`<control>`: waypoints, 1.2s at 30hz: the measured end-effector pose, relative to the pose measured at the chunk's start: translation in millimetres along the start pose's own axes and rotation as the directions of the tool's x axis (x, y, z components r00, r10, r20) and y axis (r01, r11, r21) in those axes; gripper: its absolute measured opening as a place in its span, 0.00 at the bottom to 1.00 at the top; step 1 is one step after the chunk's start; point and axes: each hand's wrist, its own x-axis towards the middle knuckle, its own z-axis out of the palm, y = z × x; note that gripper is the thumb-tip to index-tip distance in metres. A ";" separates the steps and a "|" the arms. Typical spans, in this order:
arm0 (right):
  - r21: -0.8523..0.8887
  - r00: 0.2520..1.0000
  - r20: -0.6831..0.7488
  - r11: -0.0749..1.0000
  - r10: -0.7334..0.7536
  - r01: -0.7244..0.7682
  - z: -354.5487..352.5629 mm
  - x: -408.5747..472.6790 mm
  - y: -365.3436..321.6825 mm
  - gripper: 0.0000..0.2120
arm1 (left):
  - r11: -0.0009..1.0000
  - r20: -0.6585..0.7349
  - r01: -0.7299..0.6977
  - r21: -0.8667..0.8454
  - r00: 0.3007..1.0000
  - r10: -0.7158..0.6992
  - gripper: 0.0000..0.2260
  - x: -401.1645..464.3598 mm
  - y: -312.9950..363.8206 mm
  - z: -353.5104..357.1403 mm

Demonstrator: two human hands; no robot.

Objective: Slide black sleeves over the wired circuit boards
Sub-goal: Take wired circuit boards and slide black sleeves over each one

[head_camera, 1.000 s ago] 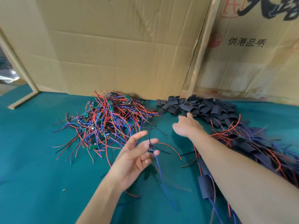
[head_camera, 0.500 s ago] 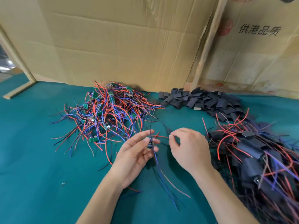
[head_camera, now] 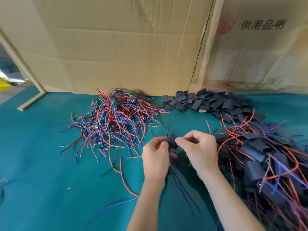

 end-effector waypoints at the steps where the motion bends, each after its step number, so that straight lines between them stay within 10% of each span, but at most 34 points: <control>1: 0.001 1.000 0.029 1.000 0.001 -0.001 -1.0 -0.3 -0.9 0.09 | 0.999 -0.010 -0.030 -0.013 1.000 0.029 0.12 -4.3 -1.5 2.5; 9: -0.205 0.954 0.292 0.969 -0.071 0.135 -2.3 0.9 1.0 0.08 | 0.970 -0.170 -0.201 0.136 0.960 0.222 0.06 -10.9 -13.6 1.0; 21: 0.156 0.890 0.452 0.979 0.048 -0.132 -12.0 6.4 0.1 0.08 | 0.965 -0.185 -0.207 0.163 0.954 0.236 0.11 -11.1 -11.6 4.0; 36: 0.552 0.995 -0.066 0.829 -0.070 0.095 -51.8 38.5 -17.3 0.04 | 0.980 -0.100 -0.169 0.101 0.979 0.179 0.09 -8.7 -15.7 5.1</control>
